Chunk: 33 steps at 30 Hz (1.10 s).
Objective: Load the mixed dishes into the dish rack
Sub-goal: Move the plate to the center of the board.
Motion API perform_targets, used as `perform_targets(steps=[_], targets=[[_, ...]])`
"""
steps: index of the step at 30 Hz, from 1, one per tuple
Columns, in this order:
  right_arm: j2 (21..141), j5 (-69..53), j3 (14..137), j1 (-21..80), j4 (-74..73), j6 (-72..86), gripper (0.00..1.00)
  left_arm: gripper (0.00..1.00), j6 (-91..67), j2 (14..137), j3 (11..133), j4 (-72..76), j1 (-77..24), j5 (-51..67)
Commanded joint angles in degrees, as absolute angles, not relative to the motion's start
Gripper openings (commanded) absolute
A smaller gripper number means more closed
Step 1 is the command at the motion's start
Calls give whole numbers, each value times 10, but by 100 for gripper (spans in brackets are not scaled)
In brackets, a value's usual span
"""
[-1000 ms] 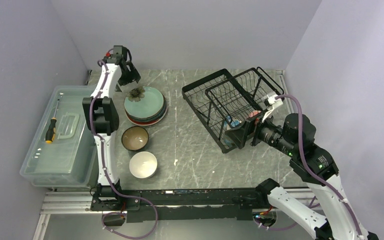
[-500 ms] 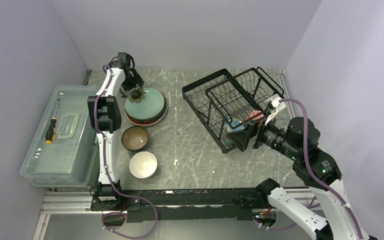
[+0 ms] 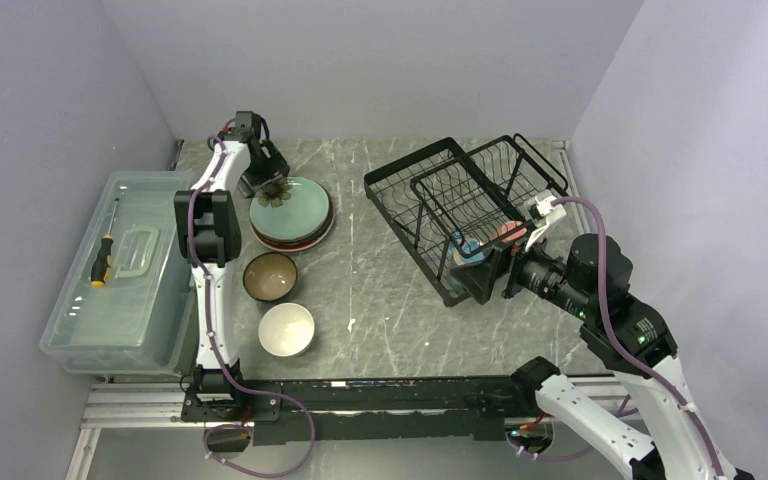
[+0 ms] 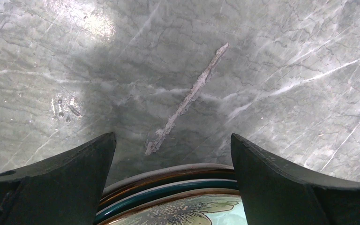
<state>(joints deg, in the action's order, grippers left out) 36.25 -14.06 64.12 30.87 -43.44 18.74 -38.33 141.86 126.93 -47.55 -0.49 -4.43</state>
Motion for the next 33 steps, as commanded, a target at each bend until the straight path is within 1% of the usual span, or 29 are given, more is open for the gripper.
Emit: perform_targets(steps=[1,13,33], targets=[[364,-154,635,310,-404,199,96,99,-374,1411,1221,-501,-15,6],[371,-166,617,310,-381,213,96,100,-362,1400,1202,-524,-48,45],[372,-157,599,310,-383,225,96,99,-369,1396,1185,-522,-159,87]])
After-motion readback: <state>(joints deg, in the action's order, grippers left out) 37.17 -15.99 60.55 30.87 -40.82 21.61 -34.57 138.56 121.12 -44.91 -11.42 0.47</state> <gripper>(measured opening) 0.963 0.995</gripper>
